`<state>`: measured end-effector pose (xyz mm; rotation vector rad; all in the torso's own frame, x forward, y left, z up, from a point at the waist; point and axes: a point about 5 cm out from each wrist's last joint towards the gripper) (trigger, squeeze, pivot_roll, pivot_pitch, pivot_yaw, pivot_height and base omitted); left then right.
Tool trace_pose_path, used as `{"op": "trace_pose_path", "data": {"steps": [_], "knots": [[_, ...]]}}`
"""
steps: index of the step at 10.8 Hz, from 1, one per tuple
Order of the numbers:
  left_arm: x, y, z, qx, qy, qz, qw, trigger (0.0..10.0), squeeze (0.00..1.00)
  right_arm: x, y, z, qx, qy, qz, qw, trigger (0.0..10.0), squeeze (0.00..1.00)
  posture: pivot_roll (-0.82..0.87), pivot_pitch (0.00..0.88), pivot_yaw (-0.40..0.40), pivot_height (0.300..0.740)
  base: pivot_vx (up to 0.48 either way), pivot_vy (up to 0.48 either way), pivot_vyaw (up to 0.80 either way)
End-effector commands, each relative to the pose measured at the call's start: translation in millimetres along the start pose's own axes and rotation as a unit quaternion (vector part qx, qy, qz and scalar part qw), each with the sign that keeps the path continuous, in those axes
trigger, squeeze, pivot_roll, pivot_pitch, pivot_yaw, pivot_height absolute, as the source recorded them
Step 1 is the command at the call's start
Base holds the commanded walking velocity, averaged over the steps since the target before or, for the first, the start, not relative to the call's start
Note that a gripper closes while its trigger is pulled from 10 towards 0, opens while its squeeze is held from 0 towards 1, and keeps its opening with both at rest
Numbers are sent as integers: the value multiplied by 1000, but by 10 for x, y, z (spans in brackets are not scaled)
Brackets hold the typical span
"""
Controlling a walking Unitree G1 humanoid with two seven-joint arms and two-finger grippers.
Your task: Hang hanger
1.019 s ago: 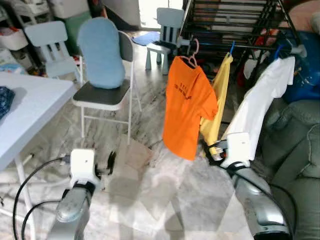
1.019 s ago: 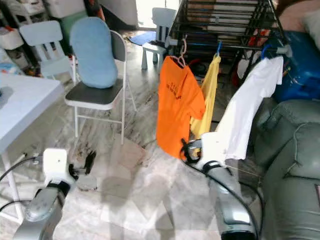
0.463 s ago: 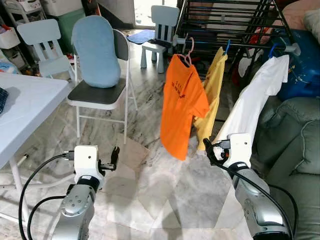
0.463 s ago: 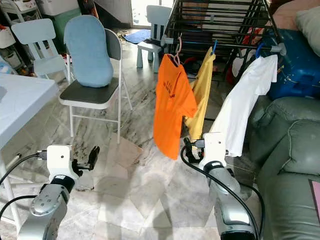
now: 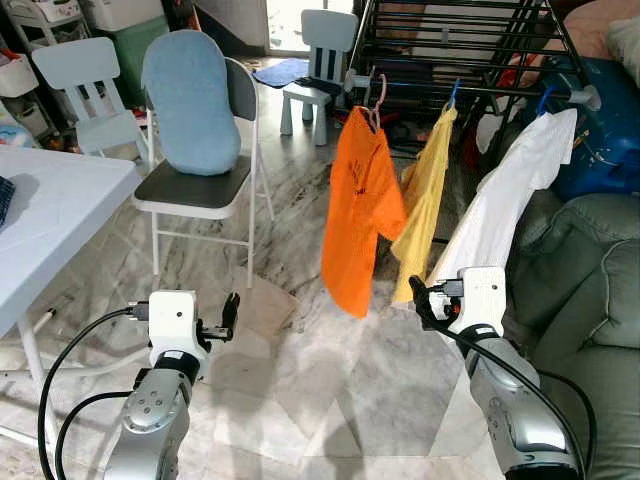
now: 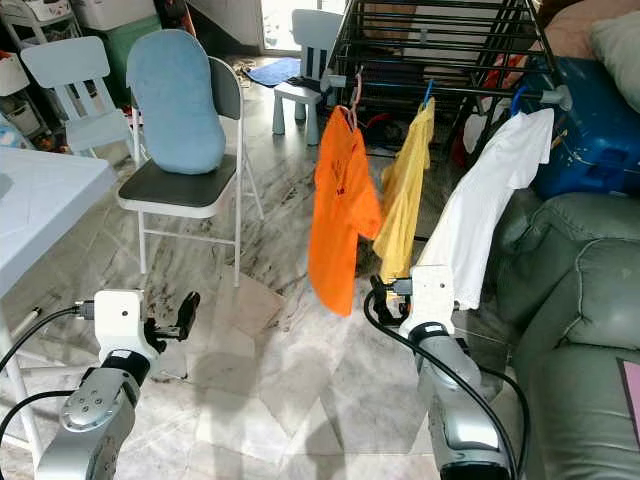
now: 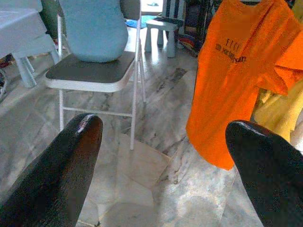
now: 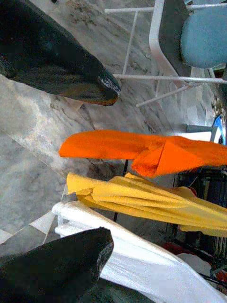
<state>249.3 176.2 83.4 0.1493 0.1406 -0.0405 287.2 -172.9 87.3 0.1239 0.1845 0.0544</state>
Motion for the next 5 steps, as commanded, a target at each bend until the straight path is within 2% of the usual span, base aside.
{"op": "trace_pose_path", "data": {"steps": [1, 5], "knots": [[9, 8, 2, -1, -1, -1, 1000, 10000, 0, 9, 0, 3, 3, 1, -4, 1000, 10000, 0, -105, 22, 2, 740, 0, 0, 0], [9, 8, 2, -1, -1, -1, 1000, 10000, 0, 9, 0, 3, 3, 1, -4, 1000, 10000, 0, -105, 22, 2, 740, 0, 0, 0]]}}
Point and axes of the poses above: a point about 5 cm out from each wrist's last joint towards the gripper, its own x axis pointing out of the wrist towards the gripper, its own z axis along the axis of the wrist's last joint, y = z × x, and after that the axes turned 8 degrees about x, right-handed
